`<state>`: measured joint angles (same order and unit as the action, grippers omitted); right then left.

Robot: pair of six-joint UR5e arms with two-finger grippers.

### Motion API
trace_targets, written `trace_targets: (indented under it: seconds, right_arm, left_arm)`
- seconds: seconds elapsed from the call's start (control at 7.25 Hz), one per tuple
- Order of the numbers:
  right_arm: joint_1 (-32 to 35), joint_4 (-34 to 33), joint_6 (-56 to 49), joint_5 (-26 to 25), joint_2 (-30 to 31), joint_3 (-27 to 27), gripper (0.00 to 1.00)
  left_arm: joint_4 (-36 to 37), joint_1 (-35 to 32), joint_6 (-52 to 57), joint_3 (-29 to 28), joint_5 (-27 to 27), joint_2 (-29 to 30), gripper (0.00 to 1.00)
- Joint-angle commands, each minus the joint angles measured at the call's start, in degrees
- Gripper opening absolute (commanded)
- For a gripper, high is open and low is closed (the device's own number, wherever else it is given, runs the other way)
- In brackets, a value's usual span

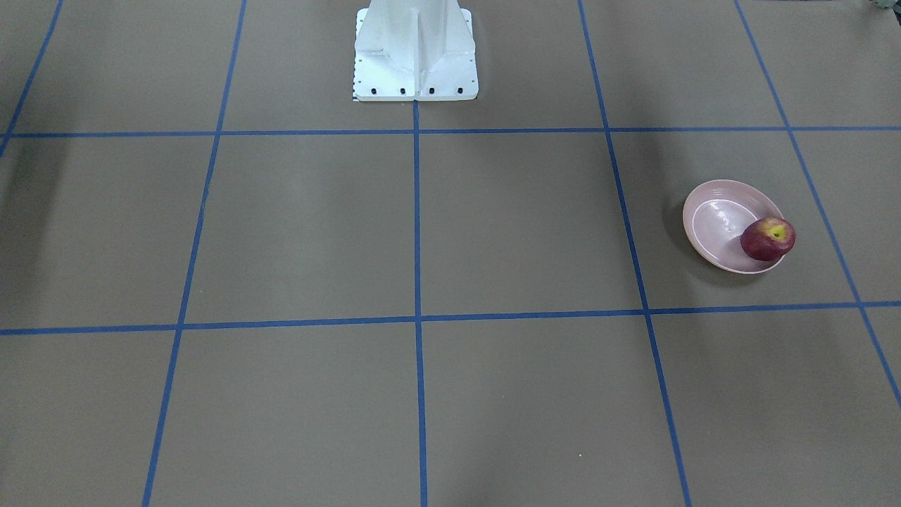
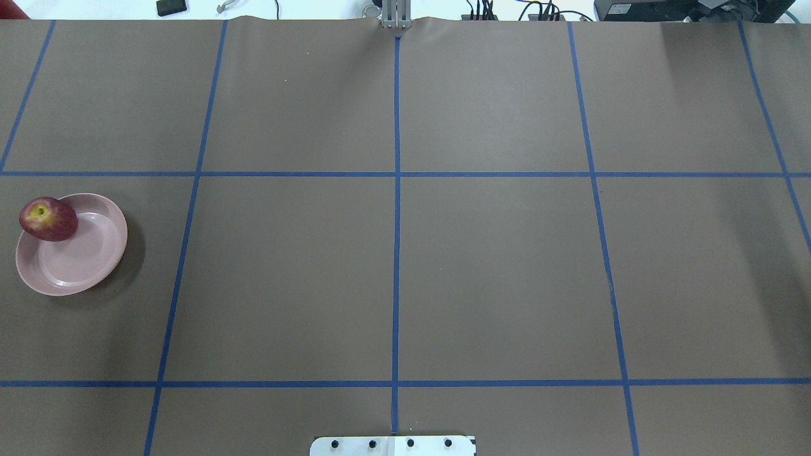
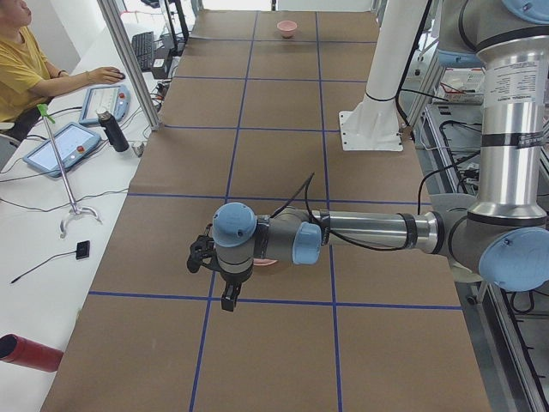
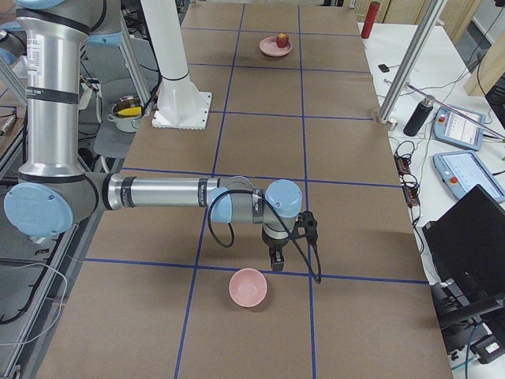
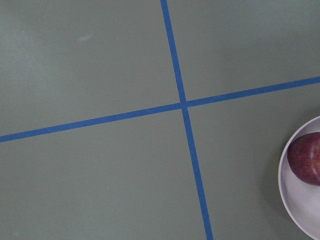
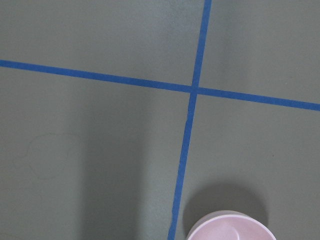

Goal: Move apple from plate to bowl

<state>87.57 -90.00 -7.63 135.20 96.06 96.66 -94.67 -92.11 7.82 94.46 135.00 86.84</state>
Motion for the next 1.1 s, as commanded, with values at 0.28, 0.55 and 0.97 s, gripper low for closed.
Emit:
trace_targets:
  seconds: [0.28, 0.55, 0.97]
  right_arm:
    - [-0.03, 25.82, -1.34, 0.33, 2.46, -17.96, 1.0]
    - [-0.03, 26.02, -1.86, 0.59, 2.64, -20.28, 0.91]
    - [-0.56, 25.93, -2.48, 0.42, 2.55, -22.21, 0.78]
  left_arm:
    - [0.01, 0.09, 0.0, -0.07, 0.09, -0.09, 0.98]
    - [0.01, 0.09, 0.0, -0.07, 0.0, -0.09, 0.98]
    - [0.01, 0.09, 0.0, -0.07, 0.0, -0.09, 0.98]
